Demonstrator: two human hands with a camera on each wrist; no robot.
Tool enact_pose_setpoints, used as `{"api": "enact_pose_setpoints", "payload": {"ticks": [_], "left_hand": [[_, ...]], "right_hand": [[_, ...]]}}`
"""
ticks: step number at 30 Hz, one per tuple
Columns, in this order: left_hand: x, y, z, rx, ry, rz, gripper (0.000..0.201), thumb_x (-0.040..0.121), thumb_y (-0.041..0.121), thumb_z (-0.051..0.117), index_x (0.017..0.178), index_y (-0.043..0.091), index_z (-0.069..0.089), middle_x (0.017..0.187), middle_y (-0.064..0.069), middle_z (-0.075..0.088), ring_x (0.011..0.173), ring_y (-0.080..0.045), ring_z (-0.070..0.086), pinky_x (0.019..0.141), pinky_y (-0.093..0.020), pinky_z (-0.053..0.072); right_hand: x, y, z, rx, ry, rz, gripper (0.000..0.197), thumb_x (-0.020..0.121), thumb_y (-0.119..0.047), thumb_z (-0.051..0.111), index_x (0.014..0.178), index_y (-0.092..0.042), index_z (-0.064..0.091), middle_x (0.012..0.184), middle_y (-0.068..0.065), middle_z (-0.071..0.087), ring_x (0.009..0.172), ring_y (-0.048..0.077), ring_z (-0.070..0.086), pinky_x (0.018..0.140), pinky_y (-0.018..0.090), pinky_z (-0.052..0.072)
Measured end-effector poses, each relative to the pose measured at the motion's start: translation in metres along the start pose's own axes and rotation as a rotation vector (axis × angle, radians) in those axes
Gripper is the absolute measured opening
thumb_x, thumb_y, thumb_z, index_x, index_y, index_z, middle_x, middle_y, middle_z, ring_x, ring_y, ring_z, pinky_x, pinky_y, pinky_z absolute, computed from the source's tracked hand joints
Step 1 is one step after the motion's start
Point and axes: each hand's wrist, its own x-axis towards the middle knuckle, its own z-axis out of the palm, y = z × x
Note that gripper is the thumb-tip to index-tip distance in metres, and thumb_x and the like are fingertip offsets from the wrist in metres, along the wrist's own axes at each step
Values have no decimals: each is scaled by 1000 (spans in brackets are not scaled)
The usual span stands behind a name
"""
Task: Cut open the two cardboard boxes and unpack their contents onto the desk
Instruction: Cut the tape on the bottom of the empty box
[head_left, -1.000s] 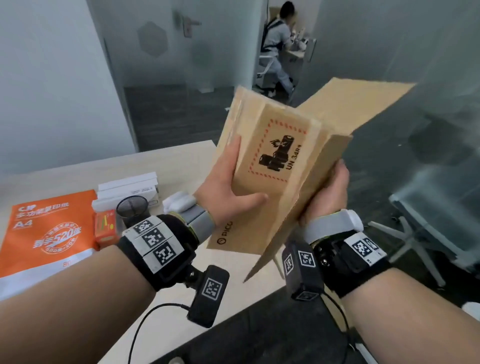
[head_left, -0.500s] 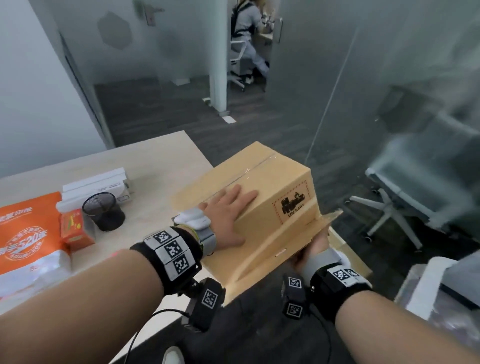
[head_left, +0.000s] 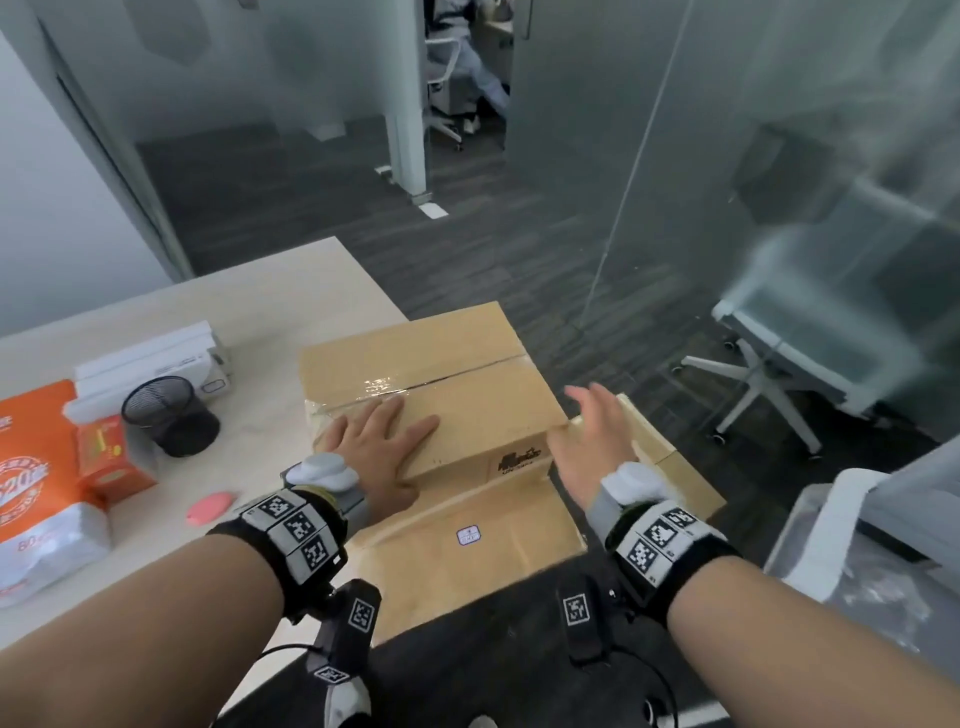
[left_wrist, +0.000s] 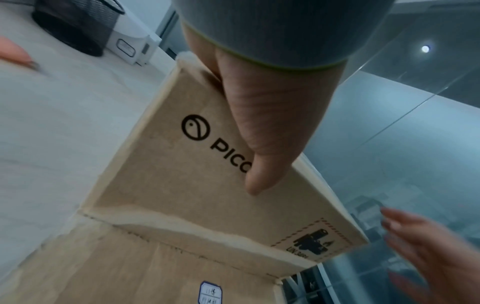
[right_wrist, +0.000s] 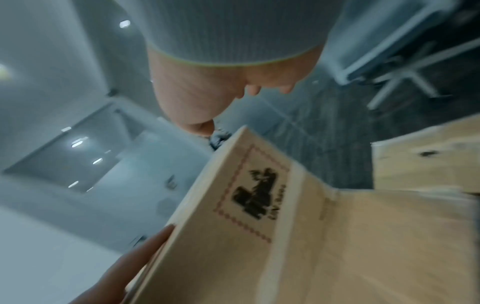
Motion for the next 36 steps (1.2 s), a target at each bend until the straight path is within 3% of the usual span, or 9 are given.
{"api": "enact_pose_setpoints", "payload": {"ticks": [4,9,13,17,20,23,27,31,36], "left_hand": [[-11,-9,-3,-108,-12,28,101,63,86,34,156,51,14,170,11,3,157,-15,-1,126,-45,2],[-35,-51,-8,-407,206,-169,83,75,78,20,147,42,43,160,16,34,148,-14,28,115,-45,24],[-53,-114,19,-622,302,-509,71,78,67,35,133,29,59,145,1,53,130,-27,49,107,-45,39],[-66,-178,60,-656,176,-767,47,87,33,66,132,21,59,141,-9,54,112,-31,59,96,-39,48],[-72,-215,85,-632,41,-877,56,83,36,66,136,26,53,140,-7,52,105,-28,61,91,-42,54],[-72,-228,95,-542,-90,-888,71,73,45,62,140,32,43,143,-4,48,110,-29,60,88,-45,56],[-60,-237,95,-357,-213,-728,67,85,48,62,145,36,34,145,-3,41,116,-30,59,76,-38,50],[-36,-231,88,-335,-203,-620,26,94,49,51,114,33,48,119,0,47,85,-23,49,75,-42,50],[-16,-236,92,-482,-175,-602,40,77,70,49,92,33,52,94,8,60,70,-15,59,66,-36,52]], "right_hand": [[4,-56,34,-237,-179,-404,44,91,-32,56,135,-32,57,162,-6,30,148,17,28,115,42,31],[9,-106,84,-452,-429,-505,57,92,-48,47,148,-42,36,169,-9,4,155,17,9,119,53,21],[13,-125,112,-607,-544,-462,62,92,-60,37,151,-50,18,168,-12,-9,155,19,-6,116,67,8],[21,-138,133,-694,-518,-470,65,91,-68,26,151,-53,6,167,-15,-15,155,19,-10,115,68,7],[24,-146,144,-703,-479,-482,67,89,-71,23,151,-53,5,167,-15,-11,154,18,-6,114,65,11],[22,-146,147,-714,-415,-485,68,87,-71,22,150,-53,6,167,-16,-7,154,17,-2,114,63,13],[24,-151,152,-720,-405,-478,68,86,-72,23,149,-53,7,167,-17,-6,153,15,-1,115,61,13],[33,-158,157,-722,-388,-460,66,89,-71,29,149,-53,9,166,-18,-5,153,15,0,116,59,11],[38,-163,163,-724,-430,-418,67,87,-71,29,148,-55,7,166,-19,-7,153,14,-3,117,59,9]]}}
